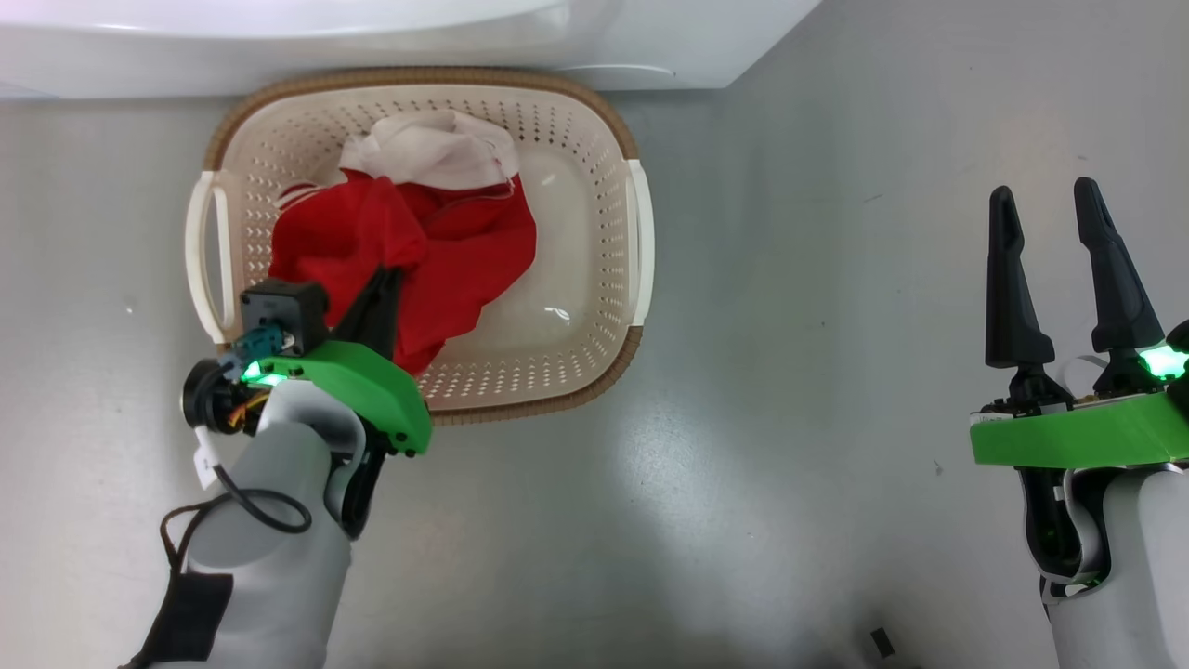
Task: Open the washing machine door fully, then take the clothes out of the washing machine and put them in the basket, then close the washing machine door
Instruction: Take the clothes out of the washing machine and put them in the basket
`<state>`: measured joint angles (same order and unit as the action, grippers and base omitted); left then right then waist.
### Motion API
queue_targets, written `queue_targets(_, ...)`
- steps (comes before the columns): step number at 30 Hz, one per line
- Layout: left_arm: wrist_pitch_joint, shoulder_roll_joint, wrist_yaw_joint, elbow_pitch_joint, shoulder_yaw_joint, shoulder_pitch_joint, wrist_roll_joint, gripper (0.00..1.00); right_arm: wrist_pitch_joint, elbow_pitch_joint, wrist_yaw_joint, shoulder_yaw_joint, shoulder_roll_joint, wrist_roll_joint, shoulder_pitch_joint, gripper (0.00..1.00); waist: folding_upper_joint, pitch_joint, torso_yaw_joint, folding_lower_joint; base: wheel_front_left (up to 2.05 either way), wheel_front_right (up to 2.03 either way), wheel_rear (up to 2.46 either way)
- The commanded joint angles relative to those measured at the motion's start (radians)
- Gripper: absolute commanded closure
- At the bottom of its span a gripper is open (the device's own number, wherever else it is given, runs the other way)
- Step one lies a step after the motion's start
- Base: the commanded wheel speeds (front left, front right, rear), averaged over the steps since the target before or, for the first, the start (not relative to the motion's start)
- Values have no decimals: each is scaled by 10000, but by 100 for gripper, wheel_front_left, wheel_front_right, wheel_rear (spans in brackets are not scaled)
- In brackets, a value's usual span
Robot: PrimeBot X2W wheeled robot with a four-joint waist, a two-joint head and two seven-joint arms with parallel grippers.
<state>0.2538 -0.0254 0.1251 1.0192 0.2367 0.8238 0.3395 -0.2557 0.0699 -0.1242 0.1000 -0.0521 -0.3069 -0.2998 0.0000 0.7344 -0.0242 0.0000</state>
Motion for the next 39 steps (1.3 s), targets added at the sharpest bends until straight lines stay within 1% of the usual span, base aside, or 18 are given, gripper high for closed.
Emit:
queue_targets(1, 80, -312, 54, 70, -95, -69, 8, 100, -61, -250, -65, -241, 18, -21, 27, 0, 0, 84, -54, 0, 0, 0, 0)
queue_targets(2, 80, -326, 54, 142, -60, -26, 30, 88, -61, -248, -65, -251, 18, -25, 21, 0, 0, 92, -65, 0, 0, 0, 0)
queue_targets(3, 80, -363, 54, 168, -67, 16, 38, 65, -61, -241, -65, -255, 18, -27, 20, 0, 0, 94, -69, 0, 0, 0, 0)
queue_targets(4, 80, -386, 55, 185, -75, 40, 43, 53, -61, -235, -65, -261, 18, -31, 17, 0, 0, 95, -78, 0, 0, 0, 0)
queue_targets(6, 80, -406, 55, 200, -106, 58, 52, 21, -61, -223, -65, -250, 18, -26, 28, 0, 0, 56, -70, 0, 0, 0, 0)
queue_targets(7, 80, -415, 55, 184, -133, 57, 42, 0, -61, -218, -65, -240, 18, -22, 40, 0, 0, 28, -60, 0, 0, 0, 0)
queue_targets(16, 80, -399, 55, -40, -388, -220, -35, 0, -61, -83, -65, -242, 18, 27, 132, 0, 0, -399, 12, 0, 0, 0, 0)
queue_targets(22, 80, -386, 55, -525, -519, -614, -177, 0, -61, 31, -65, -291, 18, 73, 283, 0, 0, -907, 52, 0, 0, 0, 0)
queue_targets(31, 80, -498, 55, -2179, -1187, -1650, -607, 0, -61, 183, -65, -293, 6, 142, 601, 0, 0, -1866, 184, 0, 0, 0, 0)
queue_targets(39, 80, -447, 55, -3655, -1925, -2796, -1082, 0, -61, 388, -65, -324, -142, 76, 1018, 0, 0, -2838, 343, 0, 0, 0, 0)
